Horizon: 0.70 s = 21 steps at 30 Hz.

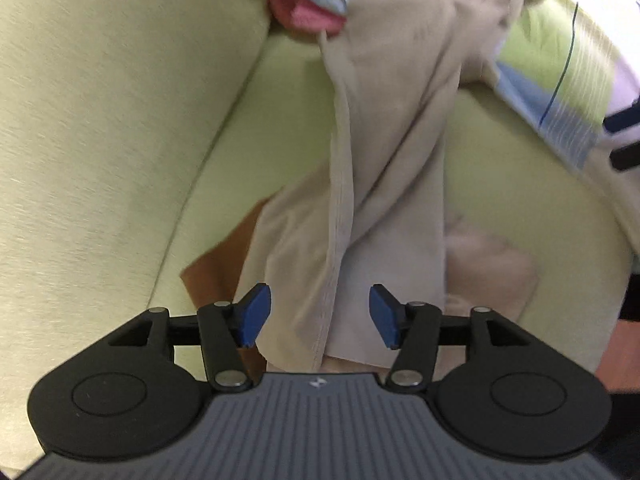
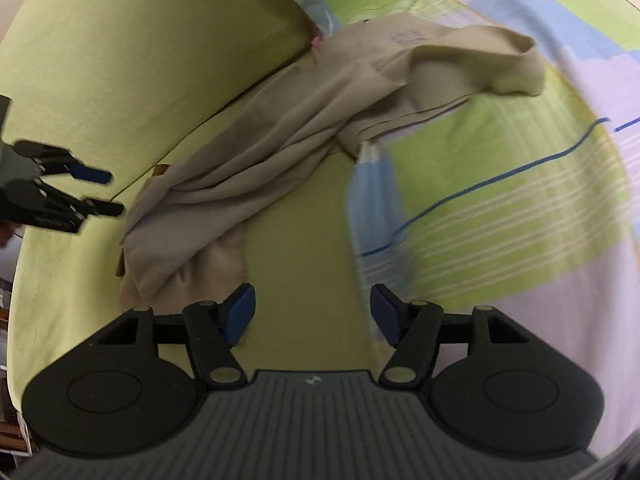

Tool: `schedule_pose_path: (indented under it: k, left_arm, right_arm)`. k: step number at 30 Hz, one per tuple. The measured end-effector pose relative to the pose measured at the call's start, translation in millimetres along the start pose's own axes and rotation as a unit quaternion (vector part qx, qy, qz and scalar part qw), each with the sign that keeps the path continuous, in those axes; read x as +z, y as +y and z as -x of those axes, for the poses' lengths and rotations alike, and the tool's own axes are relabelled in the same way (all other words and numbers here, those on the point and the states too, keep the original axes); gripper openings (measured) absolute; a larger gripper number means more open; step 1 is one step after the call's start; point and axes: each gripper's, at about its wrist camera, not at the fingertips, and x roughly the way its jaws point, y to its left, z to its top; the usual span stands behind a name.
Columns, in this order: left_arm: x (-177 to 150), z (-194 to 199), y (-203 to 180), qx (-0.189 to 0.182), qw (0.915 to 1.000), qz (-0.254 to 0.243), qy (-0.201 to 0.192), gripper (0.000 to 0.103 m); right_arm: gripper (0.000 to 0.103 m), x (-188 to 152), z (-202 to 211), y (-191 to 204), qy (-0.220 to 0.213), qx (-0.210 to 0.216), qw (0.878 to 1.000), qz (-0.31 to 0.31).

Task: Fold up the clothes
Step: 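Lift the beige top with both grippers, shaking it loose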

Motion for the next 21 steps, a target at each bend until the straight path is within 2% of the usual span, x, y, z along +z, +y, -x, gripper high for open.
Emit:
schedule_pose_path:
  k: [1, 2, 3, 4, 6, 7, 9, 10, 11, 12, 13, 14, 16, 18, 21]
  left_arm:
    - [-0.6, -2.5, -0.5, -0.001, 1.0000, -0.005, 0.001, 0.053]
    - [-3.6, -16.7, -1.3, 0.000, 0.9995, -0.030, 0.006, 0.032]
    - [-7.7, -27.5, -0.2, 0.006, 0.9987, -0.050, 0.010, 0.003]
    - [-12.9, -37.3, 4.0, 0.013, 0.9970, -0.075, 0.018, 0.003]
    - [-18.4, -24.5, 13.5, 0.002, 0.9959, -0.090, 0.001, 0.002]
    - [-14.4, -3.5, 26.7, -0.013, 0.9950, -0.094, -0.031, 0.002]
    - [-5.4, 22.1, 50.7, -0.005, 0.9940, -0.079, -0.075, 0.002]
    - [4.3, 33.7, 76.5, 0.001, 0.9945, -0.048, -0.093, 0.002]
    - [7.0, 35.1, 84.0, 0.002, 0.9947, -0.039, -0.095, 0.003]
    - [11.6, 33.3, 95.7, 0.017, 0.9949, -0.032, -0.094, 0.003]
    - [16.2, 31.4, 107.6, 0.032, 0.9948, -0.026, -0.093, 0.003]
    - [17.9, 25.5, 108.5, 0.046, 0.9941, -0.040, -0.089, 0.003]
    - [20.9, 13.1, 109.1, 0.074, 0.9915, -0.069, -0.081, 0.003]
    - [18.3, 6.7, 99.3, 0.057, 0.9911, -0.090, -0.080, 0.003]
    - [10.0, 1.3, 84.0, 0.053, 0.9874, -0.120, -0.088, 0.004]
  right_arm:
    - [0.064, -3.9, -2.8, 6.3, -0.006, -0.012, 1.000, -0.010]
    - [0.064, -5.7, -7.0, 10.4, -0.013, -0.023, 0.999, -0.019]
    - [0.064, -6.8, -11.7, 13.8, -0.019, -0.033, 0.999, -0.027]
    - [0.064, -9.7, -17.8, 19.2, -0.027, -0.045, 0.998, -0.039]
    - [0.064, -19.5, -31.2, 33.0, -0.045, -0.071, 0.994, -0.071]
    - [0.064, -28.3, -37.6, 46.1, -0.057, -0.084, 0.991, -0.089]
    - [0.064, -41.0, -48.1, 78.1, -0.071, -0.087, 0.989, -0.096]
    - [0.064, -45.8, -53.3, 94.7, -0.078, -0.082, 0.990, -0.086]
    - [0.064, -50.3, -58.7, 111.5, -0.086, -0.076, 0.991, -0.074]
    - [0.063, -58.0, -70.7, 145.5, -0.093, -0.061, 0.993, -0.025]
    - [0.061, -61.7, -79.5, 165.4, -0.094, -0.059, 0.994, 0.010]
    - [0.056, -63.9, -86.7, 179.2, -0.094, -0.060, 0.993, 0.038]
    - [0.044, -72.9, -103.9, 219.4, -0.102, -0.094, 0.980, 0.140]
    - [0.041, -78.6, -115.9, 236.5, -0.100, -0.130, 0.967, 0.194]
    - [0.040, -87.6, -117.9, 242.7, -0.105, -0.164, 0.954, 0.230]
